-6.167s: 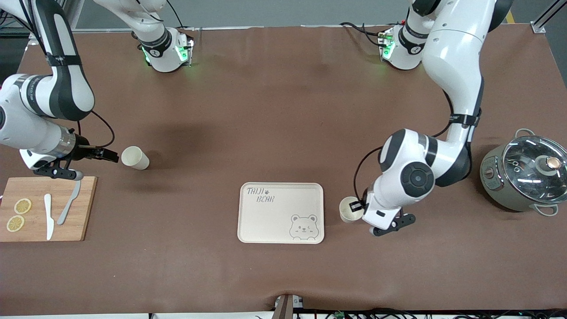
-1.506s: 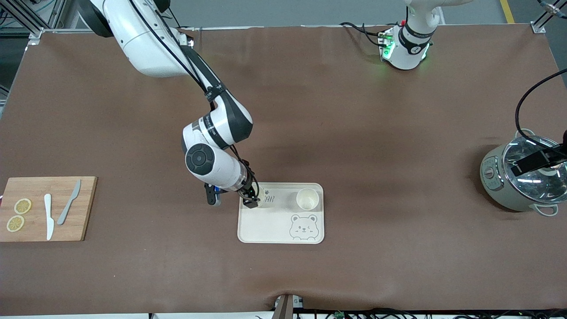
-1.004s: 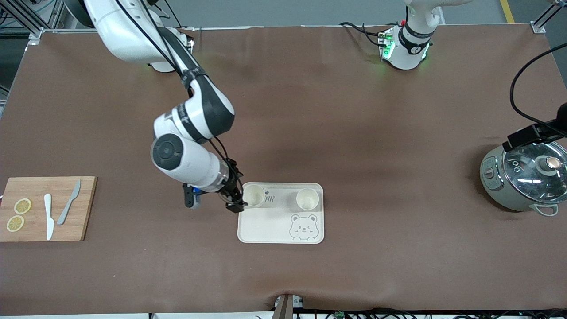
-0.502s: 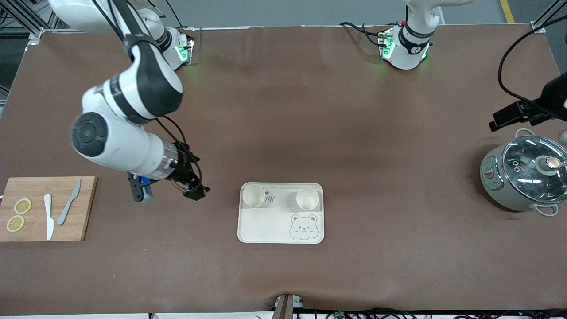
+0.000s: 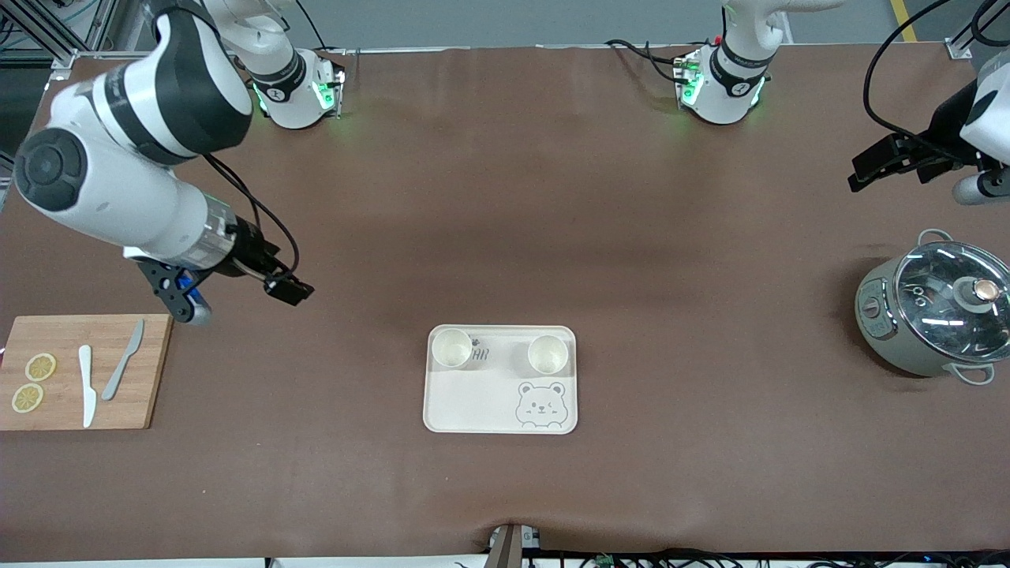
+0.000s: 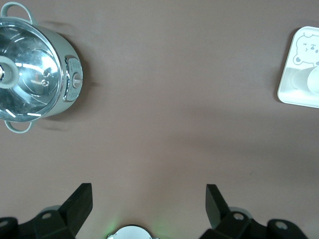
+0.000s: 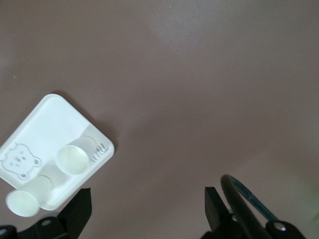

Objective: Place white IKEA cup upright on tray with both arms

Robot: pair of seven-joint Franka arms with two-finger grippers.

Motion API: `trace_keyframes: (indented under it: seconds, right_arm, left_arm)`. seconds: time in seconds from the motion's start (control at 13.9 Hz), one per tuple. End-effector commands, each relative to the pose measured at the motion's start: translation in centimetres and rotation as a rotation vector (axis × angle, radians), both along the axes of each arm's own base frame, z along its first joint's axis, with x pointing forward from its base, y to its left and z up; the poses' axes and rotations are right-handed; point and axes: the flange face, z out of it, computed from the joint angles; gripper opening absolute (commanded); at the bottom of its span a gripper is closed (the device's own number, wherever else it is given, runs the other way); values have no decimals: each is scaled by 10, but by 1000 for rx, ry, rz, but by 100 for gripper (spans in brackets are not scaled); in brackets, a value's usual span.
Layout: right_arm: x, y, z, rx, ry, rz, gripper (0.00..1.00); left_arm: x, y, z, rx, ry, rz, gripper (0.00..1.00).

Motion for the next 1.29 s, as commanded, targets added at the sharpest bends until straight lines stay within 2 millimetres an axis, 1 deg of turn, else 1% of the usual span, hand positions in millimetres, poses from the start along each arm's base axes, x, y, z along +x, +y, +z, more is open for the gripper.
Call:
trace_keyframes:
  seconds: [0.0,0.14,0.22,0.43,0.5,0.65,0.79,0.93,1.0,1.08,1.22]
  right_arm:
    - [-25,-33,19,-11,2,118,100]
    - [-36,-48,41,-6,-9,202,100]
    - [-40,-60,50,-2,-15,235,100]
    - [-59,-98,83,10,-32,324,100]
    - [-65,-113,92,20,-48,411,100]
    - [-72,-136,98,47,-56,591,100]
    - [-73,-156,100,52,-67,615,100]
    - [-72,-163,102,41,-84,627,100]
    - [-70,-165,103,6,-86,662,100]
    - [-68,-165,104,-39,-89,718,100]
    - [-62,-170,114,-72,-114,837,100]
  left_arm:
    - [-7,-2,4,25,-27,-23,100]
    - [-11,-9,6,27,-21,-35,100]
    - [-15,-9,11,29,-29,-36,100]
    - [-20,-6,15,29,-27,-32,100]
    - [-20,-4,14,29,-24,-35,100]
    - [-20,-3,15,29,-24,-35,100]
    - [-19,-1,14,29,-30,-30,100]
    - [-17,-2,15,28,-39,-33,100]
    - [-17,-3,15,28,-41,-34,100]
    - [-17,-5,16,28,-44,-39,100]
    - [-18,-10,16,27,-44,-47,100]
